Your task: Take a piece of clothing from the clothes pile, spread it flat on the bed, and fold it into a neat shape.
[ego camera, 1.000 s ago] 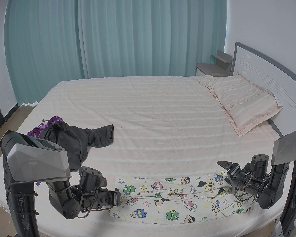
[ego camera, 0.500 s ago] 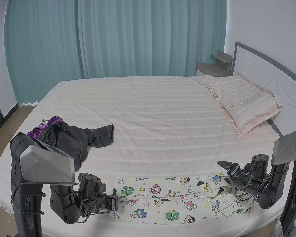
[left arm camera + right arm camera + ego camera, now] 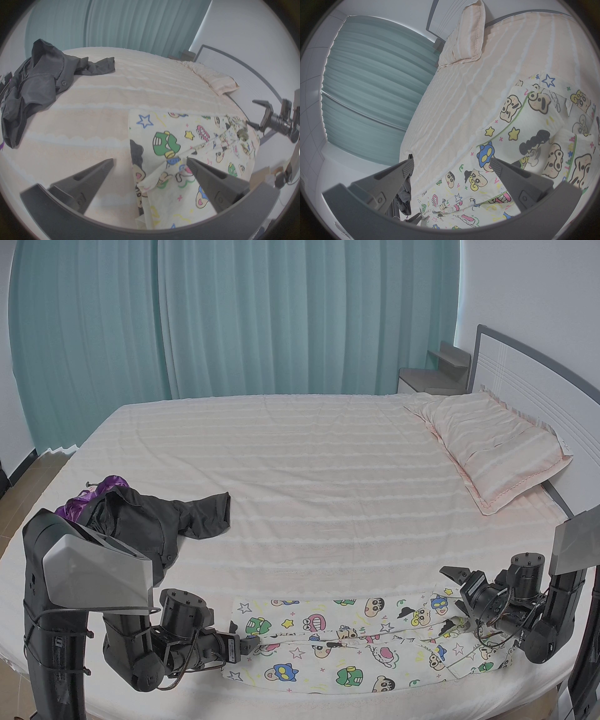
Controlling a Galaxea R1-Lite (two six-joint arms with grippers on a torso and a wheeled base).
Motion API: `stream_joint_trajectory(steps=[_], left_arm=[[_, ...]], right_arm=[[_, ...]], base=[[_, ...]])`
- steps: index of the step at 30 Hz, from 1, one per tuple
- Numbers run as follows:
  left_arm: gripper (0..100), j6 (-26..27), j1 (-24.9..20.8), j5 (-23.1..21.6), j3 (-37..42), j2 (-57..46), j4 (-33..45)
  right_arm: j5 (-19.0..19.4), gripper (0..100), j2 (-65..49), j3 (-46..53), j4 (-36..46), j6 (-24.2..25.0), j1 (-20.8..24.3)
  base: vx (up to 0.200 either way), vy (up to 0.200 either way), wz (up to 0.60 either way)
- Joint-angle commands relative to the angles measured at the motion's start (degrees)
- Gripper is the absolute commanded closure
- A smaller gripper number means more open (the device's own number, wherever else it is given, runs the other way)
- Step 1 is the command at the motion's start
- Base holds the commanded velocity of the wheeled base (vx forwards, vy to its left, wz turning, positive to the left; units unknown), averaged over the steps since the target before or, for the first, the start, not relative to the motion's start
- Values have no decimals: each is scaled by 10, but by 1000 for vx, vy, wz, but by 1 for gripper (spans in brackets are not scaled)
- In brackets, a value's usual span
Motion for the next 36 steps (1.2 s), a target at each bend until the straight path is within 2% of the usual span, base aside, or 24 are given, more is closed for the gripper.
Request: stream_joint_trajectory(steps=[1,6,11,17,22,28,31,36], left_arm=[[0,-23,14,-1,-7,-28,0],[0,-61,38,-2,-32,-66,1],[0,-116,37,-3,-67,-69,21],[0,-176,32,-33,-128,-56,145],[0,-168,34,-77,-135,-35,175],[0,-156,32,-80,-143,-20,173],[0,-121,33,-80,-143,-13,172],[0,-118,32,-80,-150,-9,175]], right_arm=[[0,0,1,0,-10,0,0],[0,0,2,-1,-10,1,0],[0,0,5,-1,-10,0,0],[0,0,6,-1,-10,1,0],[0,0,8,-2,-10,0,0],[-1,0,9,-2,-10,1,0],[-1,0,9,-2,-10,1,0],[-1,0,9,-3,-10,1,0]], base=[[0,0,0],[0,0,0],[0,0,0],[0,0,0],[0,0,0],[0,0,0],[0,0,0],[0,0,0]])
